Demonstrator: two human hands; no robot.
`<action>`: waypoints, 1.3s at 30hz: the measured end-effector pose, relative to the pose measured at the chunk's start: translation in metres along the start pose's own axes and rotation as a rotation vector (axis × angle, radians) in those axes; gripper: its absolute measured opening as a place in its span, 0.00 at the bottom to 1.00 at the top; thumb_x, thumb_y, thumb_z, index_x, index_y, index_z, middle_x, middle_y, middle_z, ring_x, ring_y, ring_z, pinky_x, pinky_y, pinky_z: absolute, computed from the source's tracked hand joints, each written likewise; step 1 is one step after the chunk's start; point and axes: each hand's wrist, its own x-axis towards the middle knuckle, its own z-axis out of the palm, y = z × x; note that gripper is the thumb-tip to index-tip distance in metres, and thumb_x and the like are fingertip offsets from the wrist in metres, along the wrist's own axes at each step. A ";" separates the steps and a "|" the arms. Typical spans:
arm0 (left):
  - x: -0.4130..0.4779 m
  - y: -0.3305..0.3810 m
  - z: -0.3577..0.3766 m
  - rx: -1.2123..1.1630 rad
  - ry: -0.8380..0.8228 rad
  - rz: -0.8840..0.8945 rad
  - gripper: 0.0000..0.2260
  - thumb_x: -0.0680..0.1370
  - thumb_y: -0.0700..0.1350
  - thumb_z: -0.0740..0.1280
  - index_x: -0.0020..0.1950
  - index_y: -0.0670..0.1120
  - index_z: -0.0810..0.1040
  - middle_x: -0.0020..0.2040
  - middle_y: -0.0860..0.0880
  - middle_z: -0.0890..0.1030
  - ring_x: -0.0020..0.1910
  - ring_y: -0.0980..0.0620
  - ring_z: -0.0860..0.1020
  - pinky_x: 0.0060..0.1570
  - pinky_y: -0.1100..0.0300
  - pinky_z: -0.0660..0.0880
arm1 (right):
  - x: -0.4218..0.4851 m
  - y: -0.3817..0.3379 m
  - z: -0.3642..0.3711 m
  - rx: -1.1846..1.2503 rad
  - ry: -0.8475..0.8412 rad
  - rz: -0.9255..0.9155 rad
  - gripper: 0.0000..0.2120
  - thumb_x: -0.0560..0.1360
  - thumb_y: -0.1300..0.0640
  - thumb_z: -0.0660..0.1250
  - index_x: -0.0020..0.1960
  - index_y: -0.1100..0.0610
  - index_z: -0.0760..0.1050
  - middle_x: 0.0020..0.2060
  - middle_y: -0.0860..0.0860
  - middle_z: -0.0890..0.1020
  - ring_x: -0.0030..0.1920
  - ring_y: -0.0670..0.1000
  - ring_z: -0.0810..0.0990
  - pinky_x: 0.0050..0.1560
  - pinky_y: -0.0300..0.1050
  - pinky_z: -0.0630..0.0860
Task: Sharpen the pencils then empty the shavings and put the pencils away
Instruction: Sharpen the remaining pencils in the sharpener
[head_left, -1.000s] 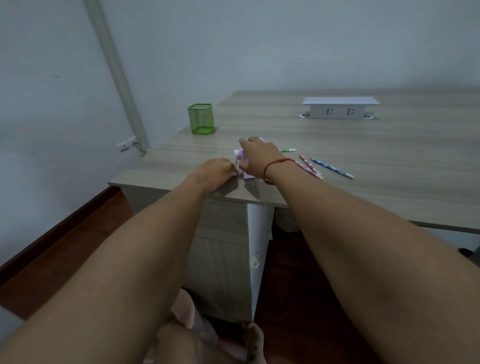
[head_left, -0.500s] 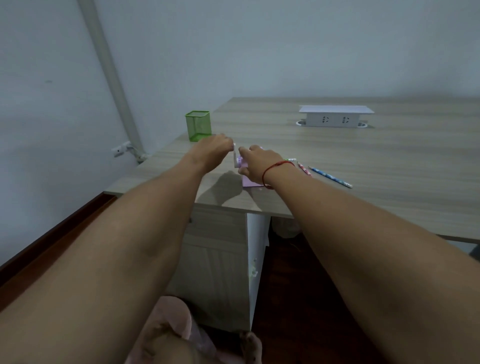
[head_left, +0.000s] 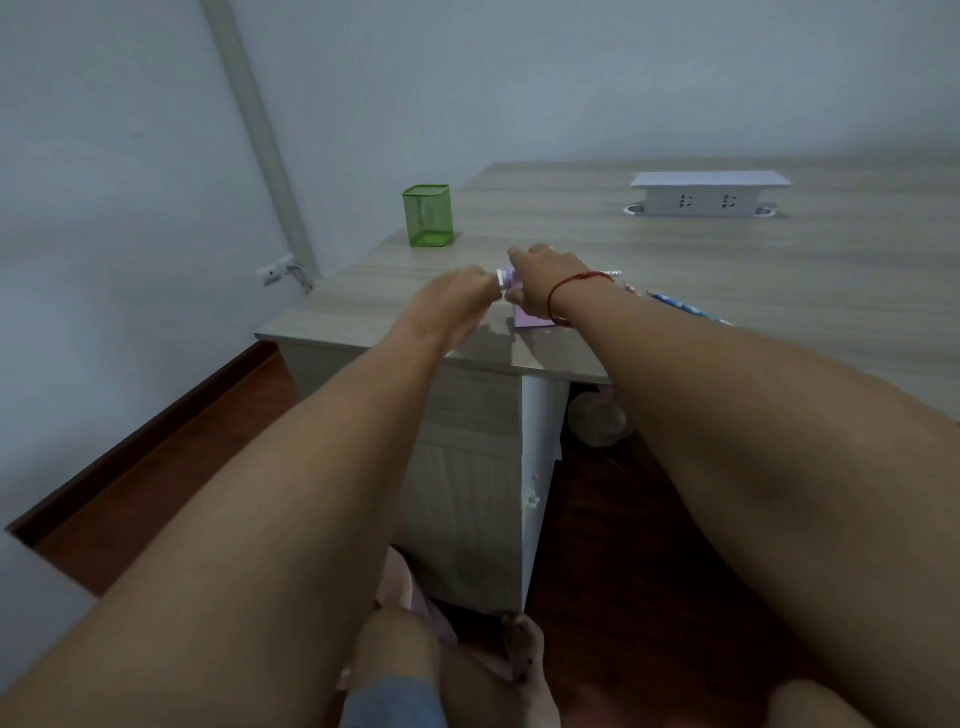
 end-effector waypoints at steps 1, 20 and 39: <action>-0.003 0.005 0.001 -0.020 -0.041 -0.018 0.10 0.81 0.40 0.58 0.56 0.38 0.76 0.49 0.36 0.79 0.48 0.36 0.78 0.44 0.50 0.72 | 0.000 -0.001 0.001 -0.004 0.004 0.005 0.17 0.78 0.51 0.62 0.64 0.55 0.70 0.64 0.59 0.72 0.64 0.61 0.73 0.61 0.53 0.70; 0.048 -0.023 0.023 0.053 -0.309 -0.129 0.10 0.78 0.39 0.62 0.57 0.40 0.77 0.55 0.39 0.80 0.53 0.38 0.79 0.51 0.50 0.74 | 0.009 0.001 0.023 -0.062 0.097 0.003 0.21 0.75 0.53 0.63 0.67 0.55 0.66 0.63 0.56 0.72 0.61 0.60 0.73 0.60 0.54 0.71; 0.057 -0.035 -0.006 0.138 -0.025 0.045 0.11 0.82 0.39 0.56 0.51 0.39 0.77 0.50 0.38 0.79 0.51 0.37 0.78 0.46 0.46 0.76 | 0.010 0.000 0.011 -0.133 0.035 0.029 0.23 0.80 0.49 0.59 0.71 0.57 0.62 0.68 0.58 0.69 0.67 0.60 0.70 0.64 0.56 0.71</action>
